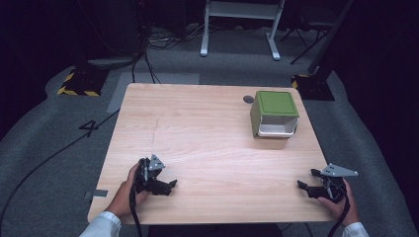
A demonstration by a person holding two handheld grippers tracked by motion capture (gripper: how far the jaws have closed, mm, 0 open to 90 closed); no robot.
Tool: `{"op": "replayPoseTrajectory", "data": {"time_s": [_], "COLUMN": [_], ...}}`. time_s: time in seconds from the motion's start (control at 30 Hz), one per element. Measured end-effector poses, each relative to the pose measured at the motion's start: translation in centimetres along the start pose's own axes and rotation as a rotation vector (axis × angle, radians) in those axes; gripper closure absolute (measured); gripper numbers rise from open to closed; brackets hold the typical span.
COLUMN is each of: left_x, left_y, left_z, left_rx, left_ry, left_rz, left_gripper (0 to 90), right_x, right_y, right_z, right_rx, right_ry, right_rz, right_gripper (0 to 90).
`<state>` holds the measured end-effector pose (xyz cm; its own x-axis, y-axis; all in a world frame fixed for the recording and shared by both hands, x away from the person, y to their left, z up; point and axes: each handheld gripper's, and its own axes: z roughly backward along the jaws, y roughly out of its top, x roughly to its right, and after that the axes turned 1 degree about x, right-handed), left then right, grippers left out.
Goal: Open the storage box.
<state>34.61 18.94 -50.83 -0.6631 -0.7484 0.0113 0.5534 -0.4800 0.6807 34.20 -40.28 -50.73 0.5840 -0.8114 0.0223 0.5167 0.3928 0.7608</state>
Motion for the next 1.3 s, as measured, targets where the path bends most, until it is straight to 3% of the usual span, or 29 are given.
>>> {"op": "replayPoseTrajectory", "data": {"time_s": [0.07,0.23,0.37,0.4,0.53,0.6,0.83,1.1,1.2,1.3], "left_x": [-0.3,-0.7,-1.0,-1.1,-1.1,-1.3,-1.3,-1.3,-1.3,-1.3], "left_y": [-0.1,-0.8,-1.1,-1.1,-1.1,-1.1,-1.1,-1.1,-1.1,-1.1], "left_z": [0.2,0.8,1.0,1.0,1.0,1.1,1.1,1.1,1.1,1.1], "left_rx": [-0.001,-0.002,-0.001,-0.001,0.000,-0.002,-0.004,-0.004,-0.004,-0.004], "left_ry": [-0.017,-0.037,-0.043,-0.050,-0.055,-0.059,-0.062,-0.062,-0.062,-0.062], "left_rz": [-0.027,-0.043,-0.048,-0.057,-0.058,-0.064,-0.066,-0.067,-0.067,-0.067], "left_gripper": [0.5,0.5,0.5,0.4,0.3,0.3,0.2,0.2,0.2,0.2], "right_x": [0.0,0.1,0.4,0.5,0.5,0.7,0.1,-0.2,-0.9,-1.3], "right_y": [0.0,0.3,0.7,1.4,2.8,4.6,9.6,12.0,13.1,13.7], "right_z": [-0.1,-0.2,-0.2,-0.2,-0.1,-0.2,-1.4,-3.8,-5.1,-5.7], "right_rx": [0.001,-0.003,0.007,0.042,0.062,0.078,0.110,0.102,0.083,0.094], "right_ry": [0.004,-0.002,0.000,-0.004,0.014,0.048,0.058,0.084,0.076,0.093], "right_rz": [0.000,0.015,-0.001,0.000,0.027,0.060,0.151,0.169,0.215,0.218], "right_gripper": [19.0,20.8,22.9,24.7,24.7,24.7,25.0,26.1,26.8,26.8]}}
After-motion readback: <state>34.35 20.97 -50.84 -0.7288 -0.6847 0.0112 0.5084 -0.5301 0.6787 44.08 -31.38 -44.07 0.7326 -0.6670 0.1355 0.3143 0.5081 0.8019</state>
